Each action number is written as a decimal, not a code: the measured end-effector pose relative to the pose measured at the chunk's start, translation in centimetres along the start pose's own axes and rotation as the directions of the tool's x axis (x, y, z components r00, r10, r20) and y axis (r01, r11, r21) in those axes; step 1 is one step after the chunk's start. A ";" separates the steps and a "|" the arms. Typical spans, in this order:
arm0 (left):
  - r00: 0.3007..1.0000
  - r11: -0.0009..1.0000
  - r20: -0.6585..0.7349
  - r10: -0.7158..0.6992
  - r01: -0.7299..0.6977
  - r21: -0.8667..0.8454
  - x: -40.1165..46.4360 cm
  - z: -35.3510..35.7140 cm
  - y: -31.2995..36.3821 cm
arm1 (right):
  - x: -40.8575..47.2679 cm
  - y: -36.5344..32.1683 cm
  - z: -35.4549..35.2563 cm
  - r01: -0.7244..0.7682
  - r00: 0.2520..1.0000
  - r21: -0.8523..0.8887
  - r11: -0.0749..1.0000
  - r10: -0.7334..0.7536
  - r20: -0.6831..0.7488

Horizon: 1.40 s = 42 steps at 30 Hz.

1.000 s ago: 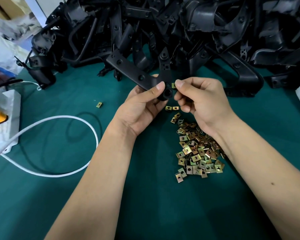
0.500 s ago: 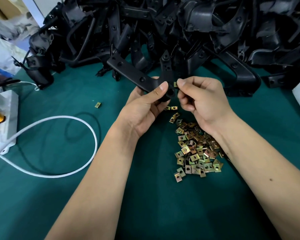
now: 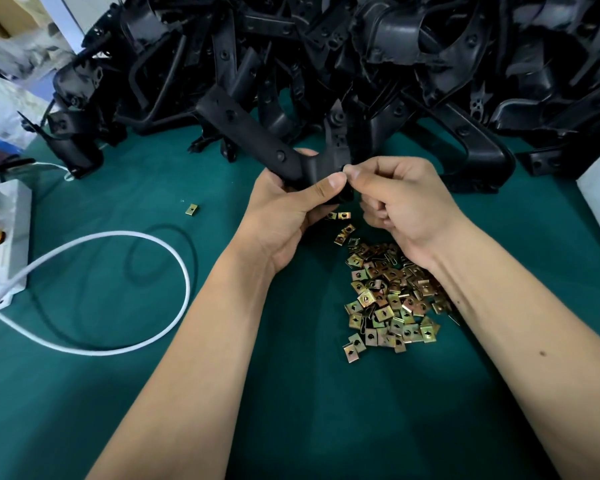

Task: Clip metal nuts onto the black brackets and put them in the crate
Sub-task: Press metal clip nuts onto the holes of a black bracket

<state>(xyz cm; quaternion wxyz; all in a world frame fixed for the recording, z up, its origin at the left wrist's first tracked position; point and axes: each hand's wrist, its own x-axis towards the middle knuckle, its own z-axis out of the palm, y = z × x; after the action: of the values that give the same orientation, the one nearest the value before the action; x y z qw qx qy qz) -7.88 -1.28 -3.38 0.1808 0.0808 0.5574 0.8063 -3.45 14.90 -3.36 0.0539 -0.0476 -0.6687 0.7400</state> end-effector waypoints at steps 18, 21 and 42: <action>0.996 0.976 0.062 -0.060 0.071 -0.204 0.1 -2.0 0.9 | 0.7 -0.2 -2.6 0.303 0.951 -0.785 0.540 -0.121 0.283; 0.987 0.986 0.126 -0.099 0.115 -0.123 0.0 -2.2 1.0 | 0.8 -0.1 -2.1 0.191 0.982 -0.555 0.809 -0.156 0.111; 0.966 0.989 0.216 -0.142 0.128 0.076 -0.5 -1.9 1.1 | 0.3 -0.3 -0.1 0.052 0.996 0.186 0.981 -0.036 -0.088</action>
<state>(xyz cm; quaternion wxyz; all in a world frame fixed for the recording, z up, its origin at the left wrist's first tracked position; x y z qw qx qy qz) -8.28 -3.47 -2.97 0.2934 0.1374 0.5625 0.7607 -3.73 15.11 -3.06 0.1025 -0.0585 -0.5937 0.7960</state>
